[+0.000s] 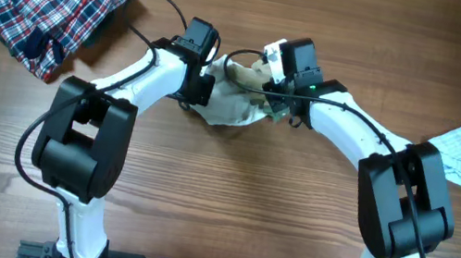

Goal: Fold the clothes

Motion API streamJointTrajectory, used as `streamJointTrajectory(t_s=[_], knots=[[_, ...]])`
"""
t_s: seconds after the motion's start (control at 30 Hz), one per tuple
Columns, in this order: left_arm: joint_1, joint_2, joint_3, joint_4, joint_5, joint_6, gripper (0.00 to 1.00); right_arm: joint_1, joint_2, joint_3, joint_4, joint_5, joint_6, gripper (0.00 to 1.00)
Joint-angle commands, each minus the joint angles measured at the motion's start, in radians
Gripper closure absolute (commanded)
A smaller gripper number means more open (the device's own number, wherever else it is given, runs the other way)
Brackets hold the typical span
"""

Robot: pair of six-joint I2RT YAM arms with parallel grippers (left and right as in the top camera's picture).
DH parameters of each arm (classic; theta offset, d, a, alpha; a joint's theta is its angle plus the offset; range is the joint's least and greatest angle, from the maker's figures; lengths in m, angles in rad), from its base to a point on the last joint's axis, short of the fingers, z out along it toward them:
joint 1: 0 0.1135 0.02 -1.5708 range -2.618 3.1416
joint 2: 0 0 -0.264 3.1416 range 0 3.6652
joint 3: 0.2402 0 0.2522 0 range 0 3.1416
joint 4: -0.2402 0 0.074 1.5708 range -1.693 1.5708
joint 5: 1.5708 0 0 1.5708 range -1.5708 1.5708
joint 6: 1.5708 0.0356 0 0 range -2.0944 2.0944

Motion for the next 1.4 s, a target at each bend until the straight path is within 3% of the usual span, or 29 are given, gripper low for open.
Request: streamJointTrajectory(t_s=[0.0, 0.1, 0.43, 0.63, 0.7, 0.83, 1.03, 1.17, 1.3, 1.33, 1.37], knots=[[0.013, 0.035, -0.031, -0.010, 0.044, 0.034, 0.96, 0.000, 0.010, 0.007, 0.053, 0.051, 0.034, 0.96], [0.012, 0.035, -0.031, -0.029, 0.111, 0.087, 0.96, -0.010, 0.010, 0.007, 0.117, 0.119, 0.034, 0.96], [0.012, 0.036, -0.034, -0.064, 0.110, 0.144, 0.96, -0.138, 0.010, 0.007, 0.278, 0.164, 0.038, 0.92], [0.012, 0.035, -0.034, -0.048, 0.106, 0.144, 0.96, -0.219, 0.010, 0.007, 0.256, 0.168, 0.055, 0.91], [0.012, 0.036, -0.034, -0.042, 0.104, 0.144, 0.96, -0.221, 0.010, 0.007, 0.230, 0.169, 0.057, 0.88], [0.012, 0.035, -0.034, -0.030, 0.102, 0.144, 0.96, -0.222, 0.010, 0.007, 0.217, 0.261, 0.063, 0.73], [0.012, 0.035, -0.034, -0.026, 0.091, 0.143, 0.96, -0.223, 0.003, 0.007, 0.174, 0.341, 0.085, 0.63], [0.012, 0.035, -0.034, -0.026, 0.084, 0.143, 0.96, -0.206, -0.037, 0.007, 0.104, 0.133, 0.107, 0.54], [0.012, 0.013, -0.033, -0.027, 0.087, 0.135, 0.96, -0.189, -0.085, 0.007, 0.057, -0.225, 0.016, 0.33], [0.012, 0.004, -0.033, -0.027, 0.089, 0.135, 0.96, -0.185, -0.092, 0.007, 0.051, -0.263, 0.011, 0.32], [0.012, -0.010, -0.033, -0.027, 0.090, 0.135, 0.88, -0.179, -0.100, 0.007, 0.042, -0.292, 0.011, 0.32]])
